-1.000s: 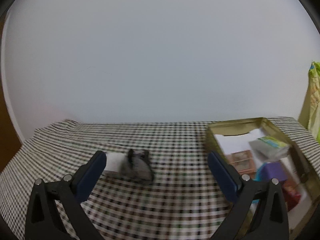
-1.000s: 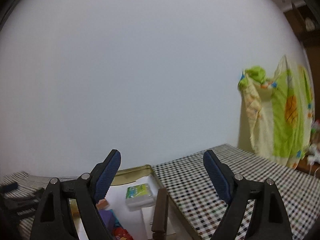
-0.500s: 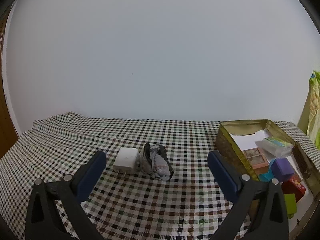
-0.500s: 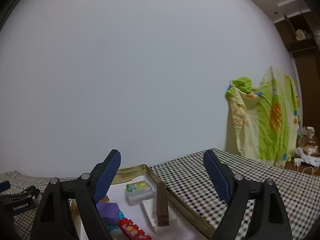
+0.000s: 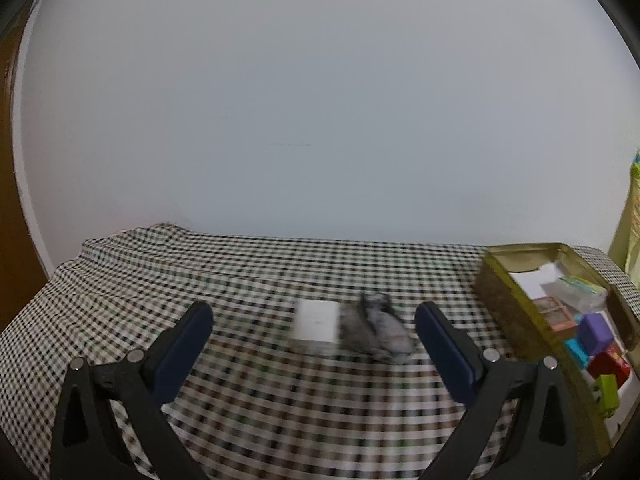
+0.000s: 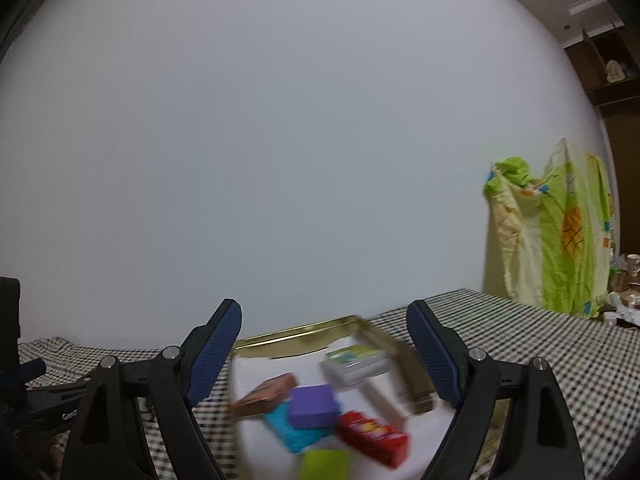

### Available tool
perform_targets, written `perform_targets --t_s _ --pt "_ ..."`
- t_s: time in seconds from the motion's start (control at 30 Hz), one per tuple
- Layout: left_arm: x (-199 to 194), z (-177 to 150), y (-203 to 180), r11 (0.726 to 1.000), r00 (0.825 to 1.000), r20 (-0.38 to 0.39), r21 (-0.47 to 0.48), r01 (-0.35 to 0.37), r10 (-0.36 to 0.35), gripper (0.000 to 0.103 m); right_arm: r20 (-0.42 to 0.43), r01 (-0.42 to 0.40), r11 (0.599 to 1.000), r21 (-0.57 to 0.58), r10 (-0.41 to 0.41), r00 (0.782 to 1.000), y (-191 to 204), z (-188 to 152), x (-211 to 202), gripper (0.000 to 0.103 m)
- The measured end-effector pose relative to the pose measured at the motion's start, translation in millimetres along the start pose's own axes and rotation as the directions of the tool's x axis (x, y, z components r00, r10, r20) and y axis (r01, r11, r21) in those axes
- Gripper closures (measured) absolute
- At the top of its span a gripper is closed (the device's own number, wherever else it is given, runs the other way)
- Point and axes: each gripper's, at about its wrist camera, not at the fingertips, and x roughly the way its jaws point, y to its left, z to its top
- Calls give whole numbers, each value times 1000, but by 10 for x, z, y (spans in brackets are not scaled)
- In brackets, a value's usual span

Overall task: Organize rigid objects
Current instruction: 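Withdraw both tools and move toward the white charger and grey pouch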

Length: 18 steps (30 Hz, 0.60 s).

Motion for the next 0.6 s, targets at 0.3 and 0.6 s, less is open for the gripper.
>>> perform_targets --t_s 0.3,0.6 --pt "155 27 399 996 998 -12 -55 -67 66 1 -75 -66 998 6 66 995 373 -84 103 17" --pt "386 52 714 985 992 -89 -140 -104 92 1 -195 -146 989 -3 142 970 760 -186 332 17"
